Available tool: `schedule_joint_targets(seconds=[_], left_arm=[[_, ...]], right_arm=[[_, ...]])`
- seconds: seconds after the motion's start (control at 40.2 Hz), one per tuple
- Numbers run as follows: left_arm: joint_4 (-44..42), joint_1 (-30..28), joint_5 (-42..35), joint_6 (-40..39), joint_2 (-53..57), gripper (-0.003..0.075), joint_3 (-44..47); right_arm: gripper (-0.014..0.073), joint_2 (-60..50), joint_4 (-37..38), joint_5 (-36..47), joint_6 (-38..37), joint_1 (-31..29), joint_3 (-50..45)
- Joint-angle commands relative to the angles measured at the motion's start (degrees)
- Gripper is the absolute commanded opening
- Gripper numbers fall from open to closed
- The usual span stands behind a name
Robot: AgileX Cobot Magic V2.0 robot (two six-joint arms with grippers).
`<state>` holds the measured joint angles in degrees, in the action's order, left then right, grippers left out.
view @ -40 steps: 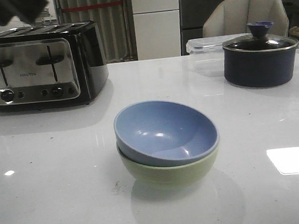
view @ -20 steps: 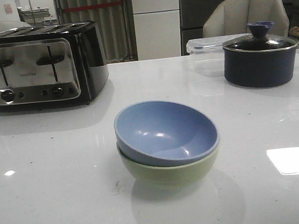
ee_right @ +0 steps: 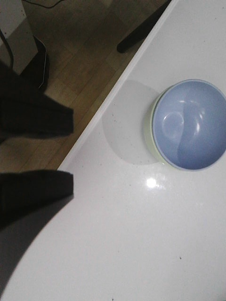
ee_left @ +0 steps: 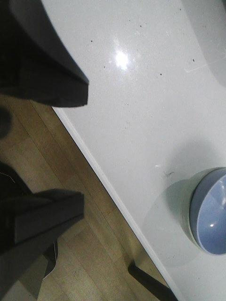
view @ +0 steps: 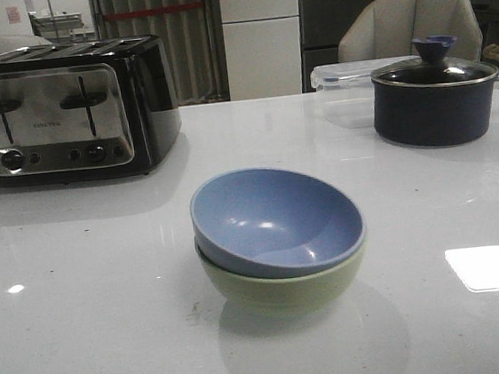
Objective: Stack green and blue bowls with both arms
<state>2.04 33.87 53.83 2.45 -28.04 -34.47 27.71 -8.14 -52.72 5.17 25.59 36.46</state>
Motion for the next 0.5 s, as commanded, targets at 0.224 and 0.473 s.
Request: schedule_joint_targets(seconds=[0.224, 0.473], left_arm=[[0.12, 0.33, -5.12, -0.73, -0.21, 0.012, -1.48], [0.71, 0.33, -4.99, -0.83, -0.21, 0.0098, -1.48]], right_arm=[[0.0011, 0.23, -0.51, 2.89, 0.58, -0.17, 1.41], [0.001, 0.23, -0.08, 2.61, 0.58, -0.17, 1.41]])
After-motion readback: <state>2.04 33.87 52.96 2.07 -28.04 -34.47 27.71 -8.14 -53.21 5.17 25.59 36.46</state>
